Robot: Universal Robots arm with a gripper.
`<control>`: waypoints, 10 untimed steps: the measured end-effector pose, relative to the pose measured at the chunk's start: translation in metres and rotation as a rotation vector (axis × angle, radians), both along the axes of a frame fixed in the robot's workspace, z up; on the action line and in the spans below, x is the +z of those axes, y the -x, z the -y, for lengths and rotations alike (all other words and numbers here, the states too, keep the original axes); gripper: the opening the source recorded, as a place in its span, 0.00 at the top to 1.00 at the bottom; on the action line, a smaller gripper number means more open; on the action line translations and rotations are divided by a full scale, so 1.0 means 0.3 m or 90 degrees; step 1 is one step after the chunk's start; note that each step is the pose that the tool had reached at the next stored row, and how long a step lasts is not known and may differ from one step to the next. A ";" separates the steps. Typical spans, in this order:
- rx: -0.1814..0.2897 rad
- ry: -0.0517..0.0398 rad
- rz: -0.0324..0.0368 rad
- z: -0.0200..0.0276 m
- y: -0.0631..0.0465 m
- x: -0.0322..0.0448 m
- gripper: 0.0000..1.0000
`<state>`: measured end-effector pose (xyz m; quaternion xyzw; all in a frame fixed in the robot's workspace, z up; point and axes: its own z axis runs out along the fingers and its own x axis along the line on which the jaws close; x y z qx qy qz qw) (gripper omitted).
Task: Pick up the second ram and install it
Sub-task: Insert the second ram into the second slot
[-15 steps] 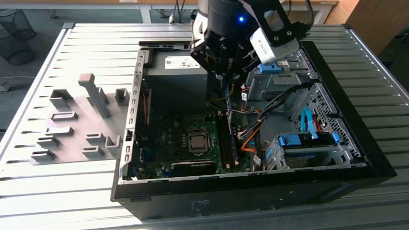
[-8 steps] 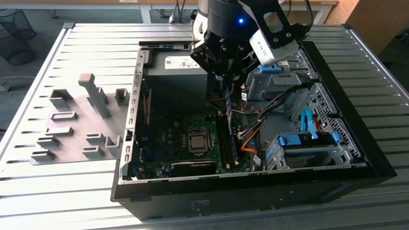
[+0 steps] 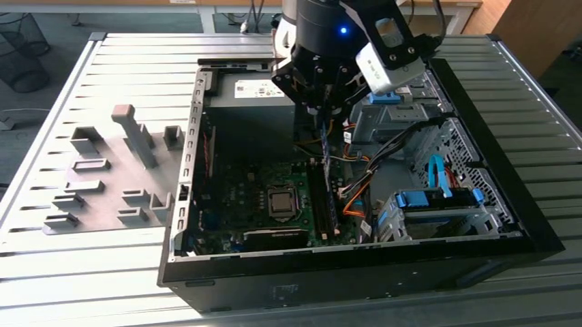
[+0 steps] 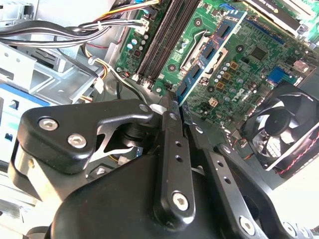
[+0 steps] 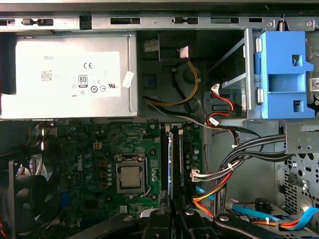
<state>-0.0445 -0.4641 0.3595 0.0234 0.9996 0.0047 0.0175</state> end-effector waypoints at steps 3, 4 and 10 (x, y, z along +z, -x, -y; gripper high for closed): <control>0.007 0.0001 -0.0001 0.000 -0.001 -0.009 0.86; 0.017 0.0001 -0.0001 0.000 -0.001 -0.012 0.86; 0.031 0.0002 -0.0001 0.000 -0.003 -0.026 0.86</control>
